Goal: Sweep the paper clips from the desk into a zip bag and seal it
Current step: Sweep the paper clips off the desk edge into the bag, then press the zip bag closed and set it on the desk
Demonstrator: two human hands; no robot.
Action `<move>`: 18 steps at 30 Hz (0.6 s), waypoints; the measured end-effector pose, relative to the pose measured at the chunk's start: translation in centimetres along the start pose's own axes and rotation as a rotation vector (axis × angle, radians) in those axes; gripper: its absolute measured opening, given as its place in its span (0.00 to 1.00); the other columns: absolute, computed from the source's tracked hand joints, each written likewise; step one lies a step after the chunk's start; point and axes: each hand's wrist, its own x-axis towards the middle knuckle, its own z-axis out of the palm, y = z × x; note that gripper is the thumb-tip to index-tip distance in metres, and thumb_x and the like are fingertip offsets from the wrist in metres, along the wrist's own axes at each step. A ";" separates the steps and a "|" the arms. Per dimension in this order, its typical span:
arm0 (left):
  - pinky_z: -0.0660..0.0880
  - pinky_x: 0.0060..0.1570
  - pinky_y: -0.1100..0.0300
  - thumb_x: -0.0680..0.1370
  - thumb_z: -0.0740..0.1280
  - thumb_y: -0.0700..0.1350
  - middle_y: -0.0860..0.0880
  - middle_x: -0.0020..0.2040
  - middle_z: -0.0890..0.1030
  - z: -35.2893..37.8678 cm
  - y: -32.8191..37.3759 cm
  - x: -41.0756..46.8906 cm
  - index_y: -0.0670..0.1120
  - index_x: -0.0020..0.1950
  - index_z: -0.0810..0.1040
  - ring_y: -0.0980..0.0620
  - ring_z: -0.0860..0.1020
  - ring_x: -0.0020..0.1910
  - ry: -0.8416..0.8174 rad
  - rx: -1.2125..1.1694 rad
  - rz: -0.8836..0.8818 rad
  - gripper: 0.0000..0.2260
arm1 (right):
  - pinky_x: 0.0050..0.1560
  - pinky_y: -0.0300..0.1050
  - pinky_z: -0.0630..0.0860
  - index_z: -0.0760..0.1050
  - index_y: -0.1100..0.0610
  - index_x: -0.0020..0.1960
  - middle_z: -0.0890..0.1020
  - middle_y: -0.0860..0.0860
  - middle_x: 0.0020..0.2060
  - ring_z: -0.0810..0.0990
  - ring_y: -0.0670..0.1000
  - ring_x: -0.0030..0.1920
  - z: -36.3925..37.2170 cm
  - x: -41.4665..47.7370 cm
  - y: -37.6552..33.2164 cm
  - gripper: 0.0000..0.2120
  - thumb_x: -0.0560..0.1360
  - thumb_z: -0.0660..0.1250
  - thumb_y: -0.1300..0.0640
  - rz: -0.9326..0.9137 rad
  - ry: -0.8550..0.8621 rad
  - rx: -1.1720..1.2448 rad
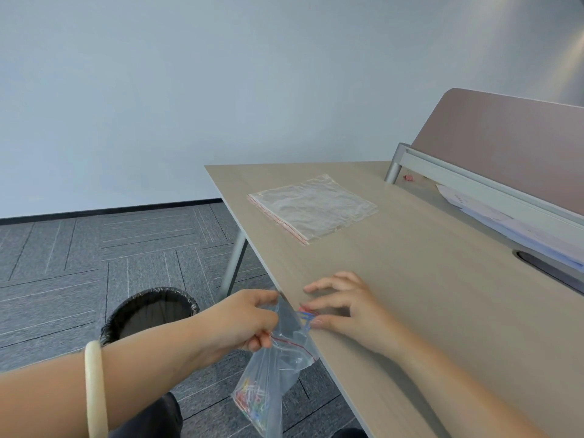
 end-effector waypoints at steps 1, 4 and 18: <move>0.65 0.21 0.70 0.73 0.58 0.32 0.53 0.18 0.74 -0.1 0.0 0.0 0.53 0.62 0.70 0.58 0.70 0.21 -0.005 -0.007 -0.004 0.23 | 0.62 0.39 0.62 0.80 0.41 0.50 0.76 0.32 0.53 0.65 0.41 0.57 0.5 0.2 -0.5 0.18 0.64 0.65 0.35 -0.019 0.030 0.025; 0.66 0.21 0.69 0.73 0.59 0.32 0.52 0.20 0.75 -0.3 -0.2 0.0 0.48 0.72 0.66 0.56 0.70 0.23 -0.020 -0.010 -0.025 0.27 | 0.59 0.38 0.64 0.82 0.45 0.45 0.80 0.36 0.51 0.68 0.42 0.54 1.5 0.6 -2.1 0.13 0.66 0.66 0.41 -0.078 0.066 0.052; 0.65 0.22 0.69 0.73 0.57 0.32 0.53 0.19 0.76 -1.8 -0.4 -1.8 0.49 0.72 0.66 0.58 0.68 0.21 -0.031 0.095 -0.030 0.28 | 0.52 0.47 0.71 0.78 0.42 0.53 0.76 0.45 0.41 0.74 0.46 0.46 0.4 0.4 -1.9 0.14 0.68 0.70 0.45 0.107 0.091 -0.001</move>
